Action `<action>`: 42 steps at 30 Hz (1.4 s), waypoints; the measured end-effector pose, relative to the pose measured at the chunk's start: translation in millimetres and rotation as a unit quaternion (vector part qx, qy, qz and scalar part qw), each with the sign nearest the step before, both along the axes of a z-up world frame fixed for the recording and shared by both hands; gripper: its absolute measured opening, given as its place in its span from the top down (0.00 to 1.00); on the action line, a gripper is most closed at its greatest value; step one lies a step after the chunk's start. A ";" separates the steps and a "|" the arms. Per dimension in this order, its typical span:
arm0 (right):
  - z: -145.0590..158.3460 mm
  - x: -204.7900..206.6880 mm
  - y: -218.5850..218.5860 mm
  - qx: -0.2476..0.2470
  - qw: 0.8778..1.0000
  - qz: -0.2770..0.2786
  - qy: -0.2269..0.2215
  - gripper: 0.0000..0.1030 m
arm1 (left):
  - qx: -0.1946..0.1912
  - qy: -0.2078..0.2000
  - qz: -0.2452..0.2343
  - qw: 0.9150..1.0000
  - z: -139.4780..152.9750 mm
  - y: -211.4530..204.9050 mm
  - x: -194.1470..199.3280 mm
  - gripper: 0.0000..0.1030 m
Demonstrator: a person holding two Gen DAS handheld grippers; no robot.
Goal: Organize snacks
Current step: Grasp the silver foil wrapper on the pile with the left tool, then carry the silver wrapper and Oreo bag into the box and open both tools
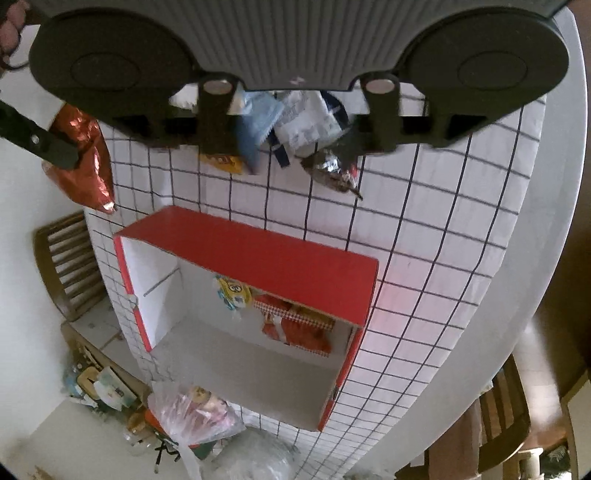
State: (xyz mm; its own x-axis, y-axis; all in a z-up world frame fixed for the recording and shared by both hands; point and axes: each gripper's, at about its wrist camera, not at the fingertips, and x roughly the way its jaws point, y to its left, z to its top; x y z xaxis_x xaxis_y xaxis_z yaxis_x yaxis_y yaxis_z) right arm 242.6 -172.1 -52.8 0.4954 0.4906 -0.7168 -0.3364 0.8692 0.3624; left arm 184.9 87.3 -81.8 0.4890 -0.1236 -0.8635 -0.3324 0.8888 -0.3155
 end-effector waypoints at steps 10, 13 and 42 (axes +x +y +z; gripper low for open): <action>-17.8 16.0 4.5 -0.016 1.000 0.008 0.017 0.63 | 0.018 0.063 0.016 0.998 -59.0 -1.8 37.6 0.38; -22.6 19.0 4.0 -0.017 1.000 0.011 0.023 0.63 | 0.021 0.075 0.016 0.997 -69.2 -3.4 41.8 0.45; 4.5 8.3 -0.3 -0.007 1.000 0.013 -0.015 0.63 | 0.030 0.001 0.022 0.999 2.1 2.0 6.9 0.73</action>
State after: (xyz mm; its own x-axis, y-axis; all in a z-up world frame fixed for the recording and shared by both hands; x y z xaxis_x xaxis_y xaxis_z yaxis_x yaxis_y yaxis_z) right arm 250.9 -172.4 -48.3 0.5042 0.4936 -0.7087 -0.3685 0.8651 0.3403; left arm 191.8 89.3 -79.7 0.4916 -0.0498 -0.8694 -0.3723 0.8905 -0.2616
